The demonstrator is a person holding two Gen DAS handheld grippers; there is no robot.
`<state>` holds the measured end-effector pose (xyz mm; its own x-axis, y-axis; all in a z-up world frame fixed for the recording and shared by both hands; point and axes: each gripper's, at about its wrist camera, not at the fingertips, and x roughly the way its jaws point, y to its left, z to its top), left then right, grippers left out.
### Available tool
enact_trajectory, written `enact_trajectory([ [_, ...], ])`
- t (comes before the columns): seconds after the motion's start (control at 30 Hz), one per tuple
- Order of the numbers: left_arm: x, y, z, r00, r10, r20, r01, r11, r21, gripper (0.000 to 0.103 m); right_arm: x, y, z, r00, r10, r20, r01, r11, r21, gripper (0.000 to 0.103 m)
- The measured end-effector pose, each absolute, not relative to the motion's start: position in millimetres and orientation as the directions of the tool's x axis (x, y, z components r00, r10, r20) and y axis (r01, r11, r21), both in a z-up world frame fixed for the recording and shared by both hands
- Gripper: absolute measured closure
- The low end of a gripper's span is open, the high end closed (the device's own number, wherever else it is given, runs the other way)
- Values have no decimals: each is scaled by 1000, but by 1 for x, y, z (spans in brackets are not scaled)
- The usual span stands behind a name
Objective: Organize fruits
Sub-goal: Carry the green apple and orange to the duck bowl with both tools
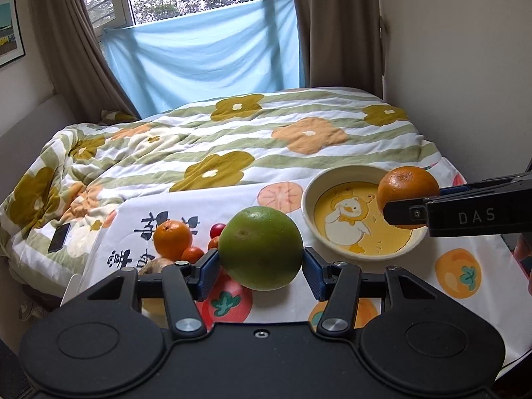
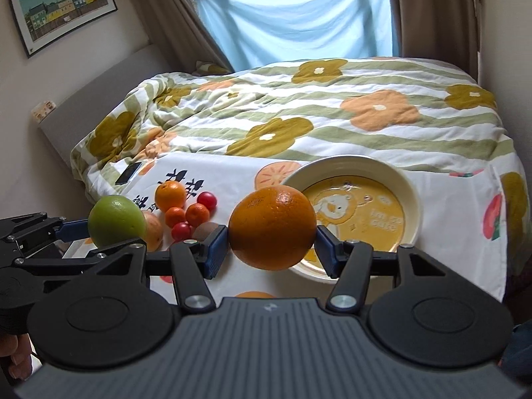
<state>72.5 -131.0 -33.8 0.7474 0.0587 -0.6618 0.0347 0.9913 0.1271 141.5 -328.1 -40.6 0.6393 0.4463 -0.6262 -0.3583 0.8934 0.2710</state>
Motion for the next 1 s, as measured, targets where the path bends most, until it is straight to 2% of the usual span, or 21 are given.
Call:
enact_trajectory([
  [0.27,127,-152,-34,751,-56,-658,180,976,122,45,166,-368,-39,703,315,-638,-210,949,236,32],
  [0.57,202,-173,-62,694,-185,-696,352,930,104,45,202,-382,-57,714,198,-671,-62,973,221,32],
  [1.0,281,-206,-127,567,-251,-785,522,846,106,45,237,-379,-88,679,120,-724,80,969,236,32],
])
